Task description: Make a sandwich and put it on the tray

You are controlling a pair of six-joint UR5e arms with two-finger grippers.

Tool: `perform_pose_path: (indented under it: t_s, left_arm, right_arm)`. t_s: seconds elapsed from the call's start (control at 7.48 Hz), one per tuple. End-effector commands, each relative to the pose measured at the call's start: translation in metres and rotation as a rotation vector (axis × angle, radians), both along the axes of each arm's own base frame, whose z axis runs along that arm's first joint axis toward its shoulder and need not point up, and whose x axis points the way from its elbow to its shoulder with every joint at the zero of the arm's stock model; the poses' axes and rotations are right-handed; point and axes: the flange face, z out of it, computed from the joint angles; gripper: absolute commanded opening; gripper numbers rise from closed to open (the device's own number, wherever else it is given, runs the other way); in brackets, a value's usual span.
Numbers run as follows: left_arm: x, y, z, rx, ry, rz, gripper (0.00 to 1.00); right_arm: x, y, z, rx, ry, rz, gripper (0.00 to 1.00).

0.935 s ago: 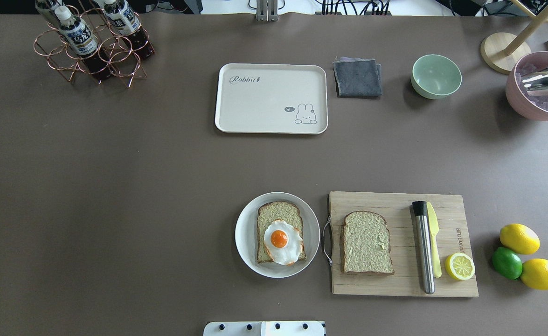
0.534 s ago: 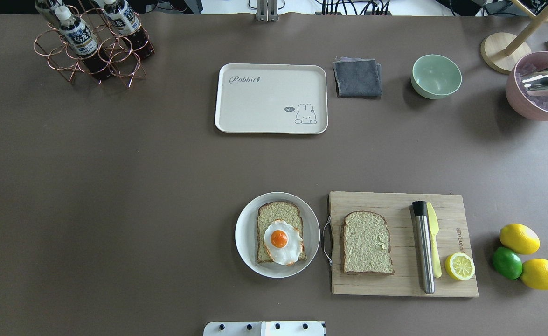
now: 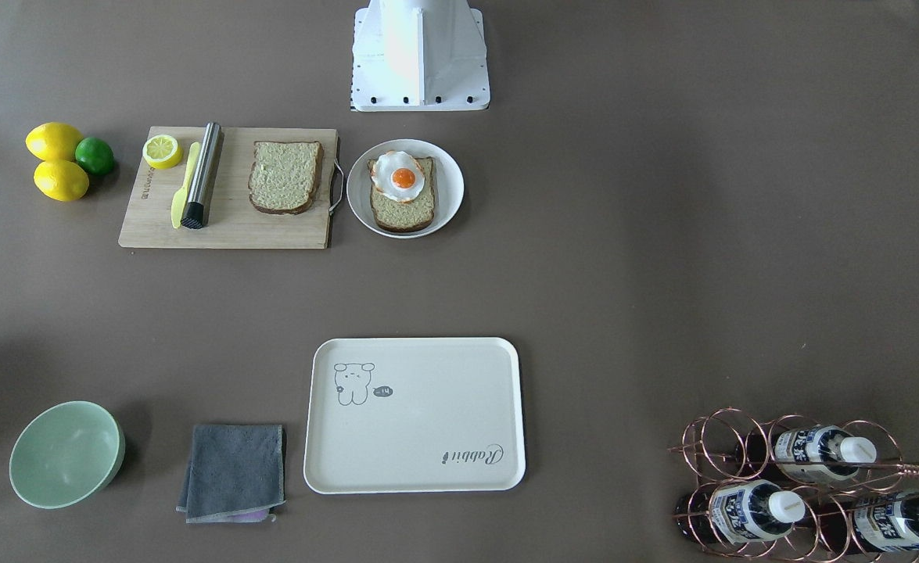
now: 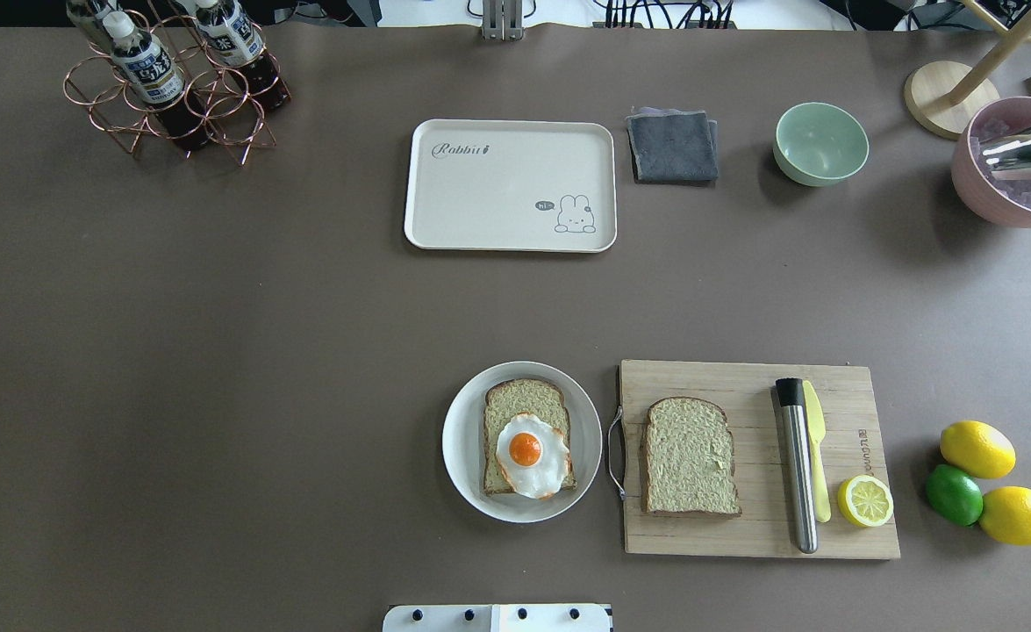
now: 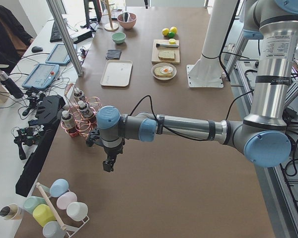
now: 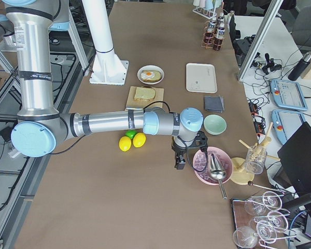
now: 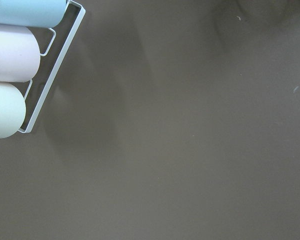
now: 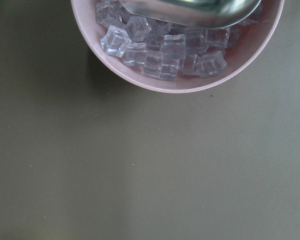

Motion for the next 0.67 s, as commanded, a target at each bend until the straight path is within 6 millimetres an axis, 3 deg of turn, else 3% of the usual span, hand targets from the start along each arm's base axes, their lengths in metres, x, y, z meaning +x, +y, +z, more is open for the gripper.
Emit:
perform_pose_path:
  t_s: [0.0, 0.53]
  left_arm:
    - [0.0, -0.0002, 0.0001, -0.001, 0.0, -0.001, 0.98]
    - [0.0009, -0.0011, -0.003, 0.006, 0.0, 0.002, 0.98]
  right_arm:
    - [0.0001, -0.0006, -0.0015, 0.002, -0.001, 0.0, 1.0]
    - [0.0, -0.0008, -0.0046, 0.008, -0.003, 0.0, 1.0]
